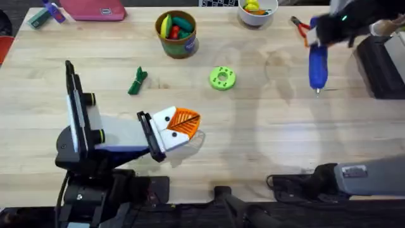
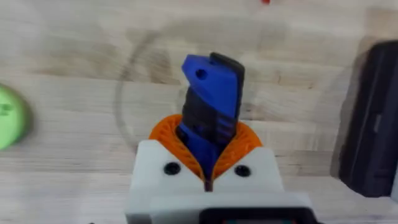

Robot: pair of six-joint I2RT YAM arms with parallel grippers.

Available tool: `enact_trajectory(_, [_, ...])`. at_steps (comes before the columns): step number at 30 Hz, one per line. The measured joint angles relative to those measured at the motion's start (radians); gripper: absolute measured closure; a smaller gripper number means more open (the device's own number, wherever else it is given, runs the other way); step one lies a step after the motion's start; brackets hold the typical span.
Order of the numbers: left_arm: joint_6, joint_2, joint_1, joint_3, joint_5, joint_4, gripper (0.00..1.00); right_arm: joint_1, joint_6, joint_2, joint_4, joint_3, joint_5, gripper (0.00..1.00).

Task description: Pick up the gripper from the table and insert it into the empty holder that is missing its gripper. Then pick up a screw, insert it into the mounting hole, and use the screwdriver to tighten it. Finally, clean up the table by picking up the vegetable and placing it into the bucket.

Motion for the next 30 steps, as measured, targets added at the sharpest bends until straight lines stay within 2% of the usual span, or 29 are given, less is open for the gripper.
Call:
enact_trajectory(7, [0.0, 0.0, 0.0, 0.0, 0.0, 0.0, 0.994, 0.161, 0.165, -0.252, -0.012, 0.0, -0.012, 0.98])
enact_trajectory(17, [0.0, 0.0, 0.0, 0.0, 0.0, 0.0, 0.994, 0.428, 0.397, -0.437, 0.135, 0.0, -0.202, 0.98])
enact_trajectory(23, [0.0, 0.0, 0.0, 0.0, 0.0, 0.0, 0.994, 0.644, 0.495, -0.484, 0.353, -0.011, -0.209, 0.98])
enact_trajectory(27, [0.0, 0.0, 0.0, 0.0, 0.0, 0.0, 0.994, 0.78, 0.519, -0.531, 0.552, -0.095, -0.188, 0.98])
enact_trajectory(30, [0.0, 0.0, 0.0, 0.0, 0.0, 0.0, 0.994, 0.838, 0.536, -0.562, 0.706, -0.185, -0.183, 0.98])
